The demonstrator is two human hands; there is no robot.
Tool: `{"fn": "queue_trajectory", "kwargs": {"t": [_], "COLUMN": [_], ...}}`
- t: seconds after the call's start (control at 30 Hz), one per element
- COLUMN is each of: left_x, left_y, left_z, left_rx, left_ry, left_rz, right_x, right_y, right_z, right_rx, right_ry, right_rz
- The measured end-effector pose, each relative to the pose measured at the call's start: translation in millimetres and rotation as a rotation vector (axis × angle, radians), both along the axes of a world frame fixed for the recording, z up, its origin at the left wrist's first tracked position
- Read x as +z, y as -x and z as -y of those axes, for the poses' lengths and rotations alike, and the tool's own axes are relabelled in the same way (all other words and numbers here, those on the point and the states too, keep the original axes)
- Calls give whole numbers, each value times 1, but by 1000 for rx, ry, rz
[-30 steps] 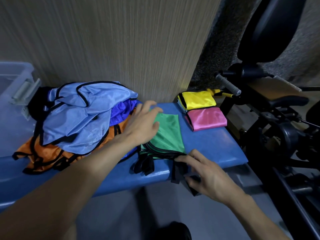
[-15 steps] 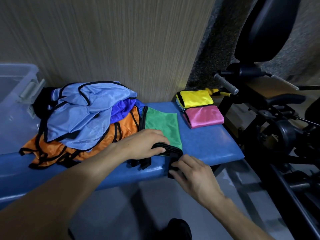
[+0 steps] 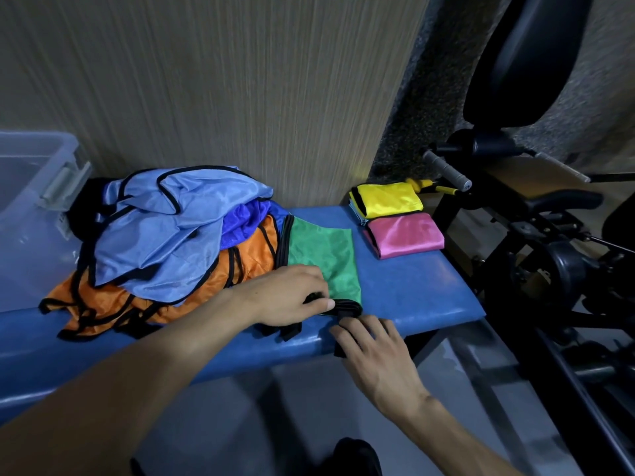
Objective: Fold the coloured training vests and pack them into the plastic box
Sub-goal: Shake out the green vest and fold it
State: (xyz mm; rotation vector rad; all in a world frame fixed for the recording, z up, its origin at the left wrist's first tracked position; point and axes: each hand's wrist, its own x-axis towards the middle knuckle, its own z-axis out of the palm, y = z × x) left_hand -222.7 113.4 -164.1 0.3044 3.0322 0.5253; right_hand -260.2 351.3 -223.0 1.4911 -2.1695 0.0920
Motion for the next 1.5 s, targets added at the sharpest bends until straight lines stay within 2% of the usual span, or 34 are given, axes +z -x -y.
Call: {"fn": "queue_trajectory", "kwargs": {"t": [0.17,0.43,0.73,0.8,0.9,1.0,1.1,1.23,1.3,1.37,1.5], "left_x": [3,0,-1,-2,4,14,22,19,8,-2,-7], "left_y": [-1,-8,-11,-11,-15,-28,-49,-77,-81,-80,-84], "left_z": [-11,-18,-19,-16,-1,21,35,26,16,12,6], "left_rx": [-49,-50,-27,0,65,122,204,272,299,319,355], "left_ry": [102,214,175,71,-197,-308,-231,50,135,104,-111], "left_rz": [78,71,78,105,105,-59,-212,-70,-62,-101,-131], "right_x": [26,82,72,68,65,65,65,59,58,61,73], "right_y": [-2,22,63,66,70,66,57,47,43,39,22], "right_z": [2,27,66,68,67,67,67,67,68,68,63], "right_rx": [-14,-219,-317,-345,-352,-386,-400,-397,-390,-338,-232], "right_ry": [136,-126,-105,-82,-78,-46,-27,-72,-119,-169,-273], "right_rz": [110,409,756,755,775,754,676,515,430,387,360]}}
